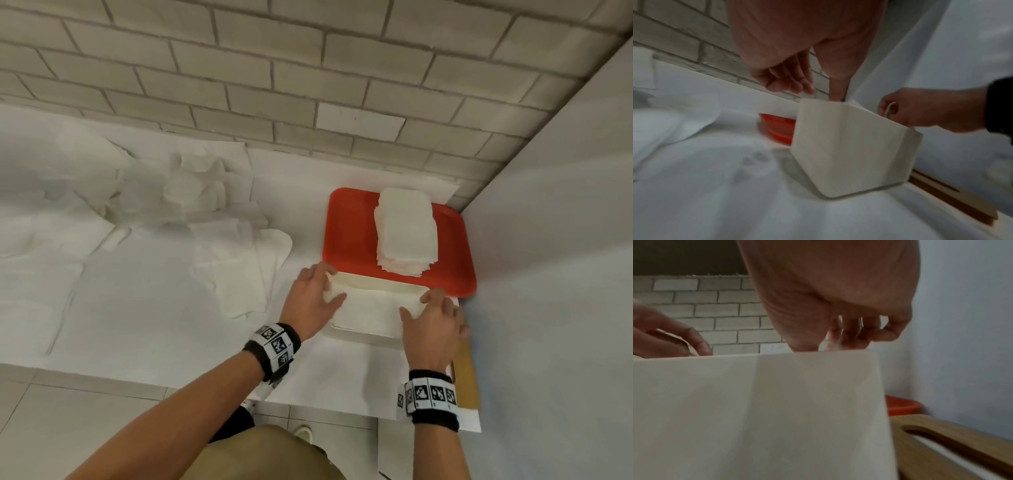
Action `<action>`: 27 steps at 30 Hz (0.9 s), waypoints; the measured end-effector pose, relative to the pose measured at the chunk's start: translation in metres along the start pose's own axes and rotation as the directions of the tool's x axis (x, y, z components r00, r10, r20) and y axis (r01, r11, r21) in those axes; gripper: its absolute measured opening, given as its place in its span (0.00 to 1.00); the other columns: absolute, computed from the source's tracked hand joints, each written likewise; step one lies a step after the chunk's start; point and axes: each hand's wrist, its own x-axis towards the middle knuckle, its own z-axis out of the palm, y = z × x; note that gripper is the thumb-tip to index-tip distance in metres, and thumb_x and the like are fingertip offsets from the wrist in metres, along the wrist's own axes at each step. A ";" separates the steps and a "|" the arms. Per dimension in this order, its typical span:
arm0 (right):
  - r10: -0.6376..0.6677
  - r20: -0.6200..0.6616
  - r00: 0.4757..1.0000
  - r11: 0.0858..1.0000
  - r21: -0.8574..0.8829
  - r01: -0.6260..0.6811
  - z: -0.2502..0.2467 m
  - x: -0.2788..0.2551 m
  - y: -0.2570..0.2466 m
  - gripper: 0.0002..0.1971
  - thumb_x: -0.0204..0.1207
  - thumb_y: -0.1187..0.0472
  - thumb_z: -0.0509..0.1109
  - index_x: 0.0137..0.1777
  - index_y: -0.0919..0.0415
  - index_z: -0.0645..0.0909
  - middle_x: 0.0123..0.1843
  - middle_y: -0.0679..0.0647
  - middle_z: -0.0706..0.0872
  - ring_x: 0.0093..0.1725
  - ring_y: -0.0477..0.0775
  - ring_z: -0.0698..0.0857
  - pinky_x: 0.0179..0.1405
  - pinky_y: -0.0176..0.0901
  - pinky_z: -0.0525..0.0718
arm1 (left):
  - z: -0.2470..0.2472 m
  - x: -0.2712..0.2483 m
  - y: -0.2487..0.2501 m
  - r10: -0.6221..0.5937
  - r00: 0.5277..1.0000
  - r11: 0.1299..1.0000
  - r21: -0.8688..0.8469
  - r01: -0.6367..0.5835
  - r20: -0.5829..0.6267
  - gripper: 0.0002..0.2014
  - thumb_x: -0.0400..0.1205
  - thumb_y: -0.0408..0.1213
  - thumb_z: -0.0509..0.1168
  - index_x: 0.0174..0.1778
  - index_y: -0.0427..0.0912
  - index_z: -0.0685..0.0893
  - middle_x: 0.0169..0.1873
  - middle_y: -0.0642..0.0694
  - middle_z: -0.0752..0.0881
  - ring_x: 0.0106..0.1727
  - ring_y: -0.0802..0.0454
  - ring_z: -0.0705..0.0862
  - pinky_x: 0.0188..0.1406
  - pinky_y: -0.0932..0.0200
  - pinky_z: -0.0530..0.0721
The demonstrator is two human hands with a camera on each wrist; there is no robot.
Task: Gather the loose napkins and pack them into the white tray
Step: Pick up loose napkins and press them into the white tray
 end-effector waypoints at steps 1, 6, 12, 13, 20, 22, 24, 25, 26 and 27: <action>-0.033 -0.080 0.996 0.999 0.031 0.035 0.003 -0.004 -0.007 0.23 0.72 0.55 0.88 0.56 0.57 0.78 0.51 0.61 0.88 0.54 0.69 0.85 0.55 0.62 0.78 | -0.012 0.004 -0.009 0.005 0.998 1.000 0.003 -0.005 -0.059 0.15 0.84 0.43 0.74 0.63 0.52 0.78 0.44 0.56 0.79 0.51 0.54 0.76 0.51 0.57 0.78; -0.186 -0.192 0.964 0.882 0.400 0.249 0.003 -0.040 -0.094 0.10 0.85 0.56 0.78 0.52 0.55 0.78 0.43 0.50 0.82 0.41 0.54 0.80 0.36 0.46 0.76 | -0.096 0.029 -0.100 -0.042 0.988 0.975 0.209 0.072 -0.147 0.13 0.80 0.38 0.78 0.57 0.43 0.83 0.51 0.47 0.83 0.54 0.42 0.80 0.54 0.40 0.85; -0.266 0.382 0.885 0.914 0.392 0.105 0.089 -0.060 -0.204 0.23 0.89 0.38 0.67 0.67 0.57 0.80 0.62 0.56 0.90 0.63 0.60 0.88 0.61 0.54 0.86 | -0.142 0.021 -0.175 -0.268 0.961 0.925 0.259 0.276 -0.065 0.25 0.79 0.48 0.81 0.66 0.43 0.80 0.60 0.41 0.80 0.57 0.39 0.85 0.62 0.41 0.87; -0.237 0.455 0.858 0.934 0.349 0.073 0.104 -0.062 -0.217 0.29 0.88 0.35 0.66 0.73 0.60 0.78 0.69 0.59 0.87 0.70 0.63 0.85 0.66 0.57 0.84 | -0.141 0.019 -0.180 -0.297 0.952 0.926 0.220 0.307 -0.078 0.25 0.80 0.45 0.79 0.68 0.42 0.79 0.62 0.39 0.80 0.56 0.38 0.86 0.62 0.41 0.87; -0.149 0.523 0.839 0.956 0.293 -0.013 0.142 -0.069 -0.267 0.34 0.88 0.41 0.72 0.84 0.62 0.68 0.76 0.62 0.85 0.76 0.67 0.83 0.70 0.61 0.84 | -0.132 0.013 -0.173 -0.243 0.970 0.970 -0.006 0.243 0.006 0.15 0.87 0.34 0.71 0.68 0.46 0.77 0.61 0.45 0.83 0.49 0.54 0.89 0.48 0.65 0.85; -0.186 0.499 0.846 0.951 0.309 0.027 0.133 -0.066 -0.266 0.28 0.90 0.45 0.70 0.83 0.59 0.70 0.75 0.60 0.84 0.76 0.65 0.82 0.70 0.60 0.83 | -0.139 0.013 -0.176 -0.230 0.973 0.973 -0.005 0.230 0.016 0.13 0.88 0.34 0.70 0.67 0.45 0.78 0.61 0.45 0.82 0.48 0.57 0.88 0.44 0.73 0.82; -0.254 0.486 0.837 0.920 0.388 0.053 0.119 -0.060 -0.258 0.25 0.91 0.48 0.71 0.82 0.59 0.73 0.71 0.59 0.86 0.75 0.66 0.82 0.68 0.55 0.82 | -0.149 0.015 -0.182 -0.224 0.975 0.975 0.007 0.224 0.011 0.10 0.90 0.36 0.69 0.66 0.43 0.79 0.60 0.45 0.83 0.47 0.58 0.88 0.44 0.74 0.81; -0.288 0.470 0.834 0.895 0.442 0.060 0.109 -0.056 -0.253 0.26 0.90 0.49 0.73 0.82 0.59 0.74 0.69 0.58 0.88 0.73 0.65 0.83 0.65 0.51 0.81 | -0.155 0.016 -0.184 -0.226 0.974 0.974 0.017 0.226 0.005 0.09 0.90 0.38 0.68 0.64 0.43 0.79 0.60 0.44 0.83 0.47 0.57 0.88 0.46 0.71 0.82; -0.311 0.449 0.837 0.869 0.491 0.060 0.097 -0.051 -0.248 0.27 0.89 0.49 0.74 0.83 0.58 0.74 0.70 0.56 0.88 0.73 0.63 0.84 0.65 0.47 0.80 | -0.161 0.016 -0.185 -0.237 0.972 0.971 0.023 0.237 -0.004 0.08 0.91 0.40 0.67 0.63 0.43 0.80 0.60 0.44 0.84 0.47 0.55 0.88 0.50 0.63 0.86; -0.328 0.425 0.844 0.837 0.544 0.052 0.081 -0.048 -0.243 0.29 0.88 0.48 0.75 0.85 0.56 0.75 0.73 0.52 0.87 0.74 0.58 0.84 0.69 0.46 0.80 | -0.168 0.018 -0.185 -0.255 0.967 0.967 0.019 0.256 -0.013 0.09 0.91 0.43 0.66 0.62 0.43 0.81 0.59 0.45 0.86 0.49 0.53 0.89 0.54 0.56 0.88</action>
